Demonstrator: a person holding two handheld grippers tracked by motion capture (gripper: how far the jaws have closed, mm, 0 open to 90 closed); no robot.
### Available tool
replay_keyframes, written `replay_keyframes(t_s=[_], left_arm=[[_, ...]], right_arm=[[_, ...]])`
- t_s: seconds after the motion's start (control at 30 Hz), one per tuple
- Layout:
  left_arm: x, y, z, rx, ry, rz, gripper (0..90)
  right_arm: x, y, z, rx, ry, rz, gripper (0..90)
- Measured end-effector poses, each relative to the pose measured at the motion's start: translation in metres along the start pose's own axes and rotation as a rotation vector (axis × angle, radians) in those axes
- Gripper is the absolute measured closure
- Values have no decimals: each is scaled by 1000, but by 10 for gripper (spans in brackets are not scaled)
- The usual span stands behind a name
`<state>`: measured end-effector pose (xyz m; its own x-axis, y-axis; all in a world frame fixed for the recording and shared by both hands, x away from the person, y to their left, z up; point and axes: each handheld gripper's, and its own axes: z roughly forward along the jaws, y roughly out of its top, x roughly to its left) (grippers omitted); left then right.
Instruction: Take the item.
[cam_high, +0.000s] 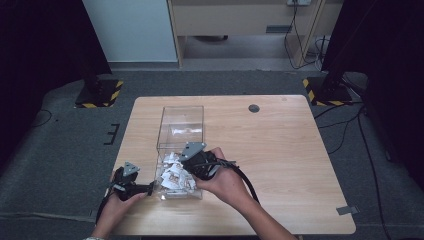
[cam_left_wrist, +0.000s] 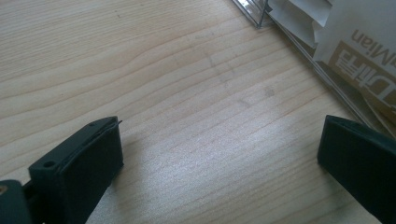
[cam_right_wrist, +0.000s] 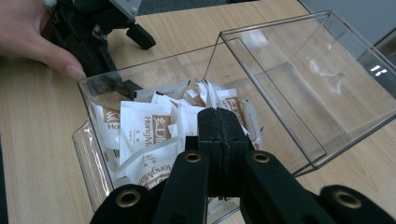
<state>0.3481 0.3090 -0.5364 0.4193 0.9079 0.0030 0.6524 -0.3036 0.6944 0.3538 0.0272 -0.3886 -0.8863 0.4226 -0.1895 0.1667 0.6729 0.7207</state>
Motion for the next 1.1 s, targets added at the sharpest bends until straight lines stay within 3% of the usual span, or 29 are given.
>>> replay_keyframes(t_s=[1.1], left_arm=[[0, 0, 0, -2, 0, 1, 0]], right_arm=[[-18, -7, -23, -22, -52, 22, 900]])
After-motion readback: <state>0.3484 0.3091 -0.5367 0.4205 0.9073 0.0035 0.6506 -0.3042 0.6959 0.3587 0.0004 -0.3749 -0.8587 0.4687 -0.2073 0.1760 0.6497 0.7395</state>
